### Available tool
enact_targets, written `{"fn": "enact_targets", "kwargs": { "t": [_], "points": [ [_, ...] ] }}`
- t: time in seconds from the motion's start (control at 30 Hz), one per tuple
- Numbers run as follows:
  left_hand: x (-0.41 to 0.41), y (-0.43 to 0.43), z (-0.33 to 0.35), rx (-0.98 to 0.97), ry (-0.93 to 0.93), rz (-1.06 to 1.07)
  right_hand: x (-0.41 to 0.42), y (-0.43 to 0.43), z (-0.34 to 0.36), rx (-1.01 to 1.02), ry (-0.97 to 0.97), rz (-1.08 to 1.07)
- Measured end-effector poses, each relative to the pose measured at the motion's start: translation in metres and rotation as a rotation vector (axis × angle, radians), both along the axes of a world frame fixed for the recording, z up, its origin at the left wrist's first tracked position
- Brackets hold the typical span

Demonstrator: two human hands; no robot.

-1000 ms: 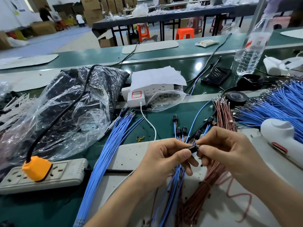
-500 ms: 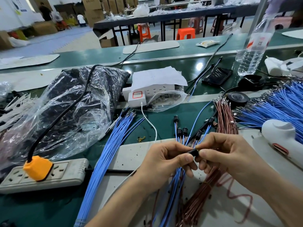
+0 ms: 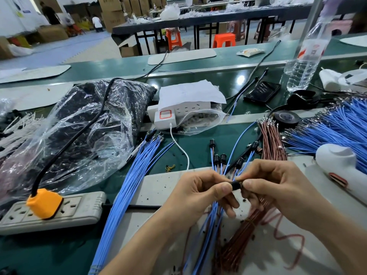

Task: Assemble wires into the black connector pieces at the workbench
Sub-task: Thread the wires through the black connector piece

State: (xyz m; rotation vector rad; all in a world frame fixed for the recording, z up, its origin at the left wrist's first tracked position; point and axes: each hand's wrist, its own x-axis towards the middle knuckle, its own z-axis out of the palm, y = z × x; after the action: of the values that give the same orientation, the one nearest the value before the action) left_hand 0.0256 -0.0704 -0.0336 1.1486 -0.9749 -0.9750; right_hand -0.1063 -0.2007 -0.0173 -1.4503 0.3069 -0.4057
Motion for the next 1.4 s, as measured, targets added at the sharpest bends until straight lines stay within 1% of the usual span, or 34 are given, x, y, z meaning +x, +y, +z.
{"fn": "enact_targets", "kwargs": {
  "t": [0.23,0.43,0.63,0.8,1.0,1.17,1.3,1.4],
  "points": [
    [-0.001,0.000,0.002,-0.001,-0.012,0.004,-0.002,-0.003,0.001,0.052,0.018,0.053],
    [-0.001,0.001,0.000,0.012,-0.013,-0.004,-0.003,-0.003,0.001,0.029,0.044,0.042],
    [-0.004,0.000,-0.003,-0.007,-0.001,0.037,-0.002,-0.002,-0.002,0.022,0.024,0.017],
    [-0.005,-0.001,-0.003,-0.007,-0.001,0.049,0.001,-0.001,-0.006,-0.023,0.048,0.015],
    [-0.002,-0.001,-0.003,-0.025,-0.044,0.079,0.005,0.005,-0.008,0.049,-0.009,0.003],
    [0.003,0.002,-0.005,-0.047,0.009,0.081,0.007,0.010,-0.008,0.169,-0.074,0.022],
    [0.003,0.000,-0.008,-0.018,-0.034,0.083,0.007,0.007,-0.012,0.326,-0.035,-0.005],
    [0.003,0.000,-0.006,-0.019,-0.019,0.056,0.007,0.007,-0.014,0.369,0.017,-0.020]
  ]
}}
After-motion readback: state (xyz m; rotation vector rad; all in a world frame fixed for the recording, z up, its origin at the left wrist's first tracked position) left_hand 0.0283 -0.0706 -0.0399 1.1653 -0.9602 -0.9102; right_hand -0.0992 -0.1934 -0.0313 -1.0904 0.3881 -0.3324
